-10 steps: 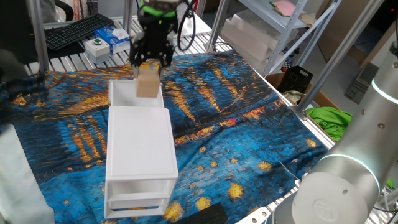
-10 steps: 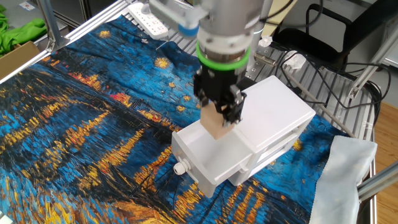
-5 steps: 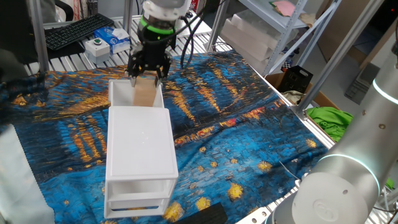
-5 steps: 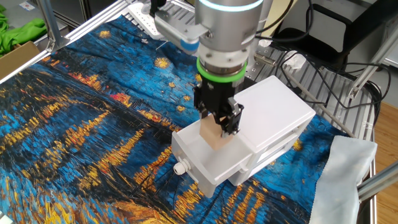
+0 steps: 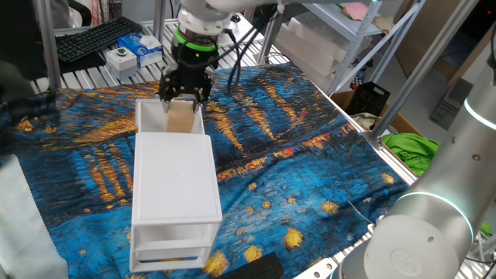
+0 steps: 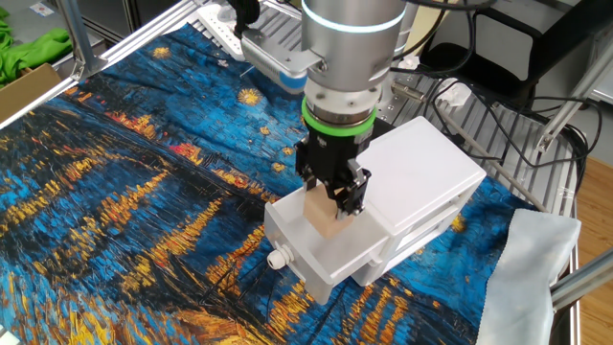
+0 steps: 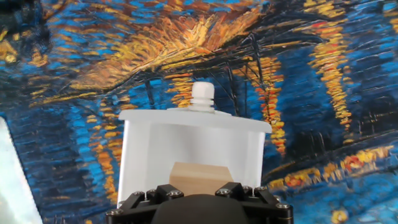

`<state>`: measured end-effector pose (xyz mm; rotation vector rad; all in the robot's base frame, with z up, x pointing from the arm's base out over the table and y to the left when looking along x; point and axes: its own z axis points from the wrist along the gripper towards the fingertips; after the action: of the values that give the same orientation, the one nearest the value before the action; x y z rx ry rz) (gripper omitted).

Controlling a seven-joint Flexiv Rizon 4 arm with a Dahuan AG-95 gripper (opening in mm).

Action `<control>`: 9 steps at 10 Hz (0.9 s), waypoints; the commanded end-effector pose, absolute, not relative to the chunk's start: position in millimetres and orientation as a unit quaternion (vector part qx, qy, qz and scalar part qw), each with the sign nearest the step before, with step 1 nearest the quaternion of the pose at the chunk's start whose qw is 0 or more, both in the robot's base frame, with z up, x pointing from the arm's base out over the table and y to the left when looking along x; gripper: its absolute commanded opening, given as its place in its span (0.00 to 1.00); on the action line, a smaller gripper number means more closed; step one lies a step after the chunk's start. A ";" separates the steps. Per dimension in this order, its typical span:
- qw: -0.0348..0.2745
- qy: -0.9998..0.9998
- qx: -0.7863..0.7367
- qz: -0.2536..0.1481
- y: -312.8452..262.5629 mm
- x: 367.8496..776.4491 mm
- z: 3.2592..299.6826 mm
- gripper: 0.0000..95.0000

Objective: Put things in the drawer

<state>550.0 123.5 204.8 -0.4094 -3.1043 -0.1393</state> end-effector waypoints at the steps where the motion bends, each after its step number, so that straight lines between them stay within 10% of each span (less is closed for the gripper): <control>1: -0.001 -0.990 -0.131 -0.045 123.3 549.7 205.4 0.00; 9: -0.009 -0.991 -0.131 -0.034 124.0 551.5 209.7 0.00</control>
<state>549.2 122.9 210.4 -0.4301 -3.1718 -0.0608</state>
